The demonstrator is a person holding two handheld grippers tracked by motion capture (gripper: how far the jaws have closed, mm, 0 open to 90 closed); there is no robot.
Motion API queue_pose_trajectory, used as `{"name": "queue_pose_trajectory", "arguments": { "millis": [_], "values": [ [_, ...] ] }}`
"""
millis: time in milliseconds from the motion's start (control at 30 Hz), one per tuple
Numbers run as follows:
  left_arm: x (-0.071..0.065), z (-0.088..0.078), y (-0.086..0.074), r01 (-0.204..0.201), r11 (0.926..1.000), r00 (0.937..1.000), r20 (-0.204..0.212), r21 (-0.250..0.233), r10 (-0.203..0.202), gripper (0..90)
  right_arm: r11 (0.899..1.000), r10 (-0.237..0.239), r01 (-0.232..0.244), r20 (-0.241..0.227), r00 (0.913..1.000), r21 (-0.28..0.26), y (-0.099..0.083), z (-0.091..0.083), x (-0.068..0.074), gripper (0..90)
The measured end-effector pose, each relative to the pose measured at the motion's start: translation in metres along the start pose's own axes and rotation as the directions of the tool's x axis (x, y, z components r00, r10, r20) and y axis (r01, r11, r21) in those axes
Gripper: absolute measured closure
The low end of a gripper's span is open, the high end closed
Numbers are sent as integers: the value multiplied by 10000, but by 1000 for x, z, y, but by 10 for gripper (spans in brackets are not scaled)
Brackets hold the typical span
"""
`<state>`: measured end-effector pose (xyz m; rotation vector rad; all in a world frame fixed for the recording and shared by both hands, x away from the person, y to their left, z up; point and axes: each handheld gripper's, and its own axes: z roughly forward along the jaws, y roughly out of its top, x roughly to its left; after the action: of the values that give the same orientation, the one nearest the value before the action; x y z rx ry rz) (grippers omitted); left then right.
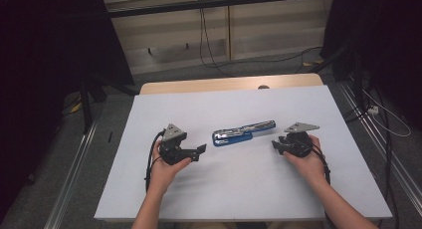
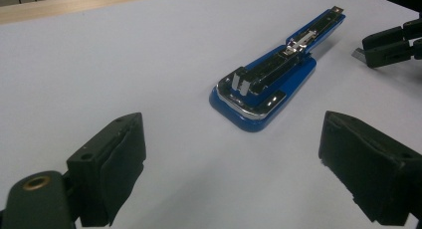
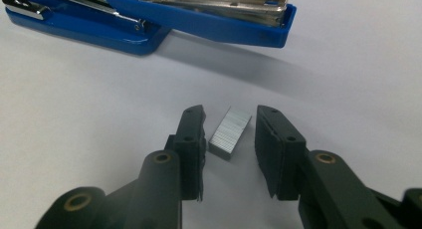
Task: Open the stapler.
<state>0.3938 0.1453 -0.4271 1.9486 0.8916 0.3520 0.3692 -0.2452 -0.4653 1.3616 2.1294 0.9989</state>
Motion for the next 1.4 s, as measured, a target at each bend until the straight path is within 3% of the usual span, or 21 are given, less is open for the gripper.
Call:
{"name": "queue_pose_trajectory", "arguments": {
  "millis": [167, 433, 1133, 1333, 1400],
  "values": [
    [-1, -1, 0, -1, 10000, 10000, -22, -50, 1, 115, 10000, -10, 10, 54, 10000, 32, 1, 2, 2, 669],
    [0, -3, 0, -70, 10000, 10000, -68, -62, 70, 116, 10000, 12, -11, -217, 9998, 45, 1, 1, 0, 783],
    [1, -9, -1, -113, 9999, 9998, -141, -32, 113, 104, 9996, -28, 38, -345, 9994, 291, 3, 0, -1, 757],
    [-2, -11, -2, -254, 9997, 9996, -148, 21, 254, 104, 9992, -286, 298, -417, 9987, 277, 2, 0, -3, 782],
    [-1, -12, -3, -139, 9999, 9998, -134, -42, 138, 104, 9986, -458, 469, -430, 9980, 256, 2, 0, -2, 785]
  ]
}}
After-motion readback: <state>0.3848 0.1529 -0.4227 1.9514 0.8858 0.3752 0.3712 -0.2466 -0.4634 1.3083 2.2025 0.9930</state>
